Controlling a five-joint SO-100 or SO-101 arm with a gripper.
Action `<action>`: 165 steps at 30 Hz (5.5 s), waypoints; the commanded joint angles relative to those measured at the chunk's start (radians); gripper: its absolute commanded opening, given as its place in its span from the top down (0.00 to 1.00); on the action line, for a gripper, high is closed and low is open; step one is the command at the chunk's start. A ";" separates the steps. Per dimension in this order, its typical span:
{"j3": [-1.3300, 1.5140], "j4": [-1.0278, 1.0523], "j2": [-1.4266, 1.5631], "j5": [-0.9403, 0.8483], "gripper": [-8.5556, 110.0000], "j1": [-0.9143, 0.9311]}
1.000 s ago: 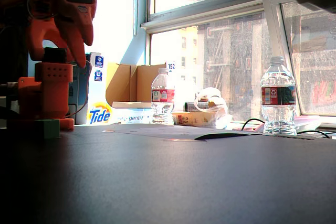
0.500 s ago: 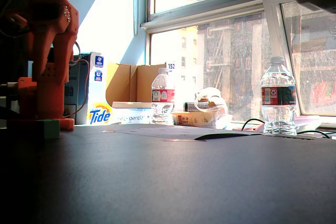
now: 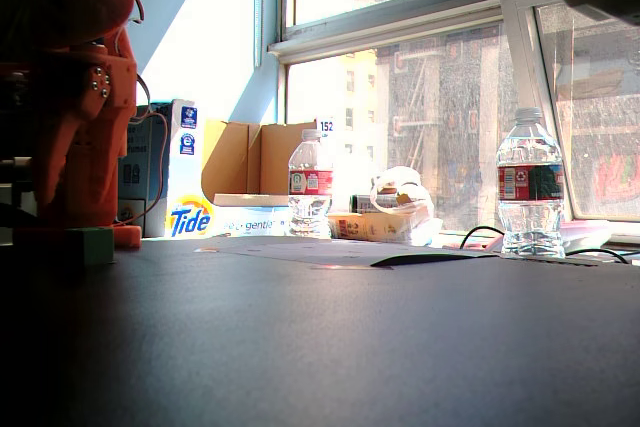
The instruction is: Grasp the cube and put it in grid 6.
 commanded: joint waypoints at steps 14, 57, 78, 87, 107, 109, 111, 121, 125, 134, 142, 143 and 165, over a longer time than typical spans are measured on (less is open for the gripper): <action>0.006 -0.086 -0.135 0.014 0.64 0.018; -0.170 -0.135 -0.138 -0.198 0.93 -0.089; -0.460 -0.084 -0.454 -1.043 0.93 -0.830; -0.465 -0.212 -0.548 -1.034 0.93 -0.900; -0.367 -0.202 -0.400 -1.031 0.53 -0.881; -0.367 -0.215 -0.376 -1.031 0.52 -0.868; -0.367 -0.233 -0.325 -1.031 0.52 -0.848; -0.245 -0.505 0.364 -0.977 0.60 -0.552; 0.049 -0.733 0.693 -0.937 0.78 -0.388; 0.522 -0.554 1.175 -0.890 0.88 -0.258; 0.715 -0.253 1.316 -0.816 0.93 -0.258; 0.735 -0.224 1.316 -0.815 0.93 -0.259; 0.931 -0.054 1.316 -0.695 0.93 -0.233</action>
